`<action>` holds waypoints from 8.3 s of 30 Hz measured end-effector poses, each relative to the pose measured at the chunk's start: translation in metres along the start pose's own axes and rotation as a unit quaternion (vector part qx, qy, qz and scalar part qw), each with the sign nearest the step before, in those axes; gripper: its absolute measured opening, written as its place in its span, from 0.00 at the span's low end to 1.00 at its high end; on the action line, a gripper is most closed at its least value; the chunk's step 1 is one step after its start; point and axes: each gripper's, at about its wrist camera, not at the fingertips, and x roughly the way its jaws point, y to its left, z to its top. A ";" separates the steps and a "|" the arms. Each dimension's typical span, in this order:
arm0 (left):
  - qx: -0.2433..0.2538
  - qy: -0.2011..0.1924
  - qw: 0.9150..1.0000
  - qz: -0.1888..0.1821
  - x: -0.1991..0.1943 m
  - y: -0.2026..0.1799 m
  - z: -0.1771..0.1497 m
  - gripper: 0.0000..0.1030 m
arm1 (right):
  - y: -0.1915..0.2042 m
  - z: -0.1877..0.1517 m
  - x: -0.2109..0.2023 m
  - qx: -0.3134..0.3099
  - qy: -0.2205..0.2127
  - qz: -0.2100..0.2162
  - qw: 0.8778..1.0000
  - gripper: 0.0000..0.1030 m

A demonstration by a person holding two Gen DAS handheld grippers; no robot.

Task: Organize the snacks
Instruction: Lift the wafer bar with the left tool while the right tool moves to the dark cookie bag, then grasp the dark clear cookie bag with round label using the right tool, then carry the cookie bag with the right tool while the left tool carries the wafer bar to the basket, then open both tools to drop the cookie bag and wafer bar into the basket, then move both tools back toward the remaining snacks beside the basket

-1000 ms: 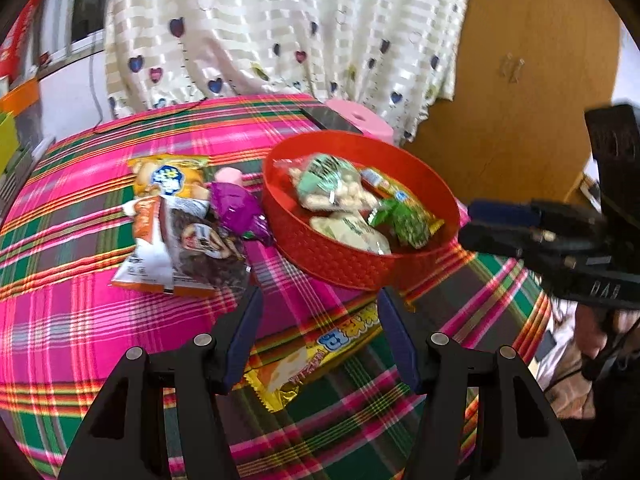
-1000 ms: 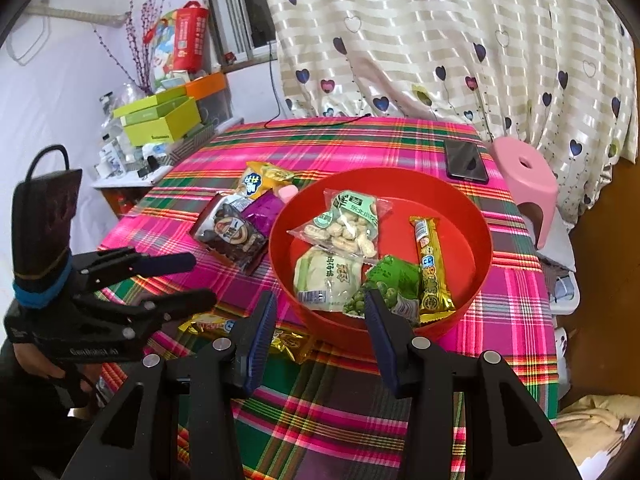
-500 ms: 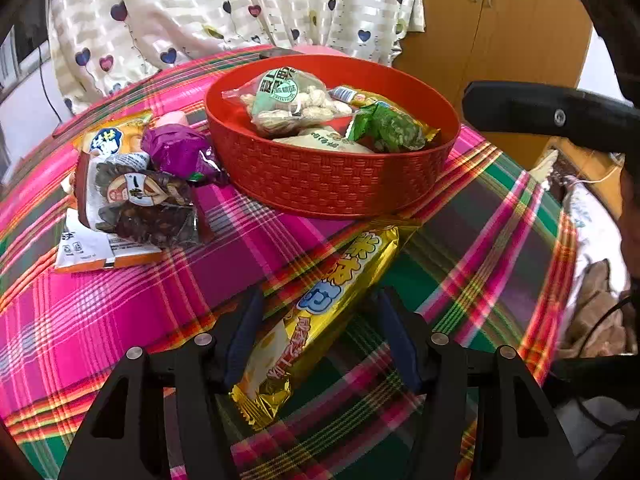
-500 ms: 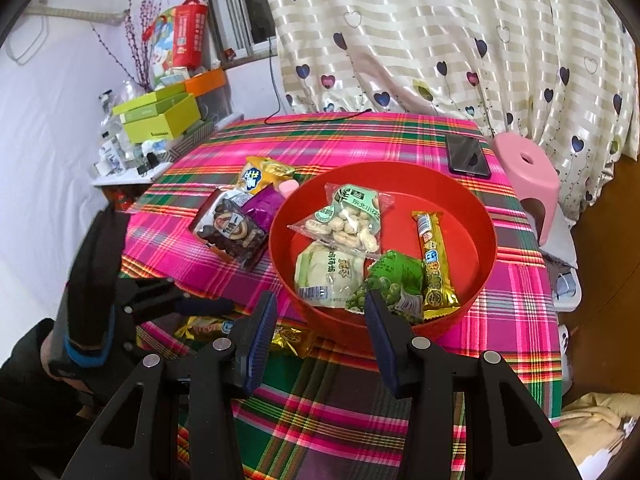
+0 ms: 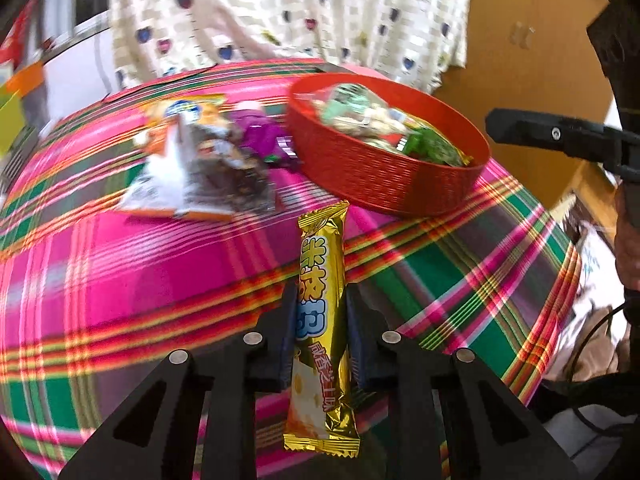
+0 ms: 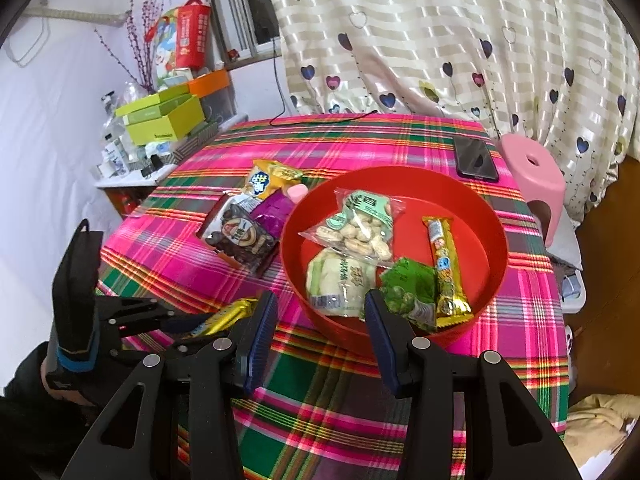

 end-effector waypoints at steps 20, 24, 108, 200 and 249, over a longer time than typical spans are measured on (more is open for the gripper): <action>-0.115 -0.046 0.991 0.043 -0.037 0.074 -0.016 0.23 | 0.086 0.049 0.082 -0.216 0.062 0.055 0.973 0.43; -0.125 -0.048 0.990 0.040 -0.038 0.082 -0.018 0.23 | 0.101 0.057 0.107 -0.291 0.090 0.057 0.951 0.43; -0.124 -0.115 0.985 0.026 -0.079 0.031 0.040 0.23 | 0.054 0.040 0.013 -0.057 0.006 0.075 0.996 0.32; -0.074 -0.039 0.995 -0.052 0.039 -0.038 0.140 0.30 | -0.115 0.041 0.022 0.069 0.009 -0.056 0.996 0.40; -0.159 -0.080 0.984 0.021 -0.040 0.044 0.064 0.30 | -0.027 0.048 0.020 -0.005 0.016 -0.024 1.000 0.31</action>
